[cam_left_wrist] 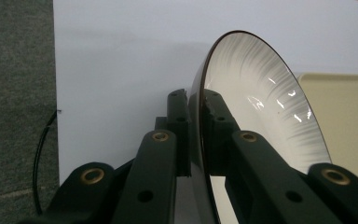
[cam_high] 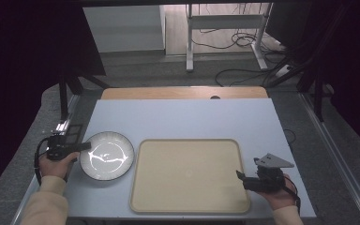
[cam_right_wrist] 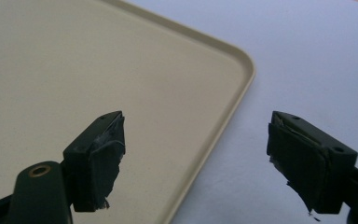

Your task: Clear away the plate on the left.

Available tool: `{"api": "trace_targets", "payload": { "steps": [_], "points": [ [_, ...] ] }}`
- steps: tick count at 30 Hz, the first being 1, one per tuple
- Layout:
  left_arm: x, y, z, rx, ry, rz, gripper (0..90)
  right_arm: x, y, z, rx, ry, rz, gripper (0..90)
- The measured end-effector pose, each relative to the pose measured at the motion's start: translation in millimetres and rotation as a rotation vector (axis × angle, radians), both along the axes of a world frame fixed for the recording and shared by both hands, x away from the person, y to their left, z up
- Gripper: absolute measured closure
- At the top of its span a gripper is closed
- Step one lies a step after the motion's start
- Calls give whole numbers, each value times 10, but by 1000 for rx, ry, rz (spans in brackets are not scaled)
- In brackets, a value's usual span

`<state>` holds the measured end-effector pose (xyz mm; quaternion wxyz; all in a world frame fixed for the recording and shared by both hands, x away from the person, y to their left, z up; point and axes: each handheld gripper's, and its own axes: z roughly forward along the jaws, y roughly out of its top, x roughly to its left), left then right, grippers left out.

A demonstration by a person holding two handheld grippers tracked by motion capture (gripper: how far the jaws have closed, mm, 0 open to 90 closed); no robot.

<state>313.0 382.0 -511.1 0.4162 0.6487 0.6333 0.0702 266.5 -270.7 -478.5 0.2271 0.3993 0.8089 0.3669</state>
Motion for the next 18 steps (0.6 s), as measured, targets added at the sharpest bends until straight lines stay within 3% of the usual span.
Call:
{"api": "trace_targets", "payload": {
  "steps": [10, 18],
  "points": [
    [-7, -8, 20, -15, -24, -8, 830, 2, -6, 1, 5, 1, -4, 196],
    [-15, 11, 16, -60, -39, -12, 823, 1, -8, 2, 3, 1, -3, 196]
  ]
}}
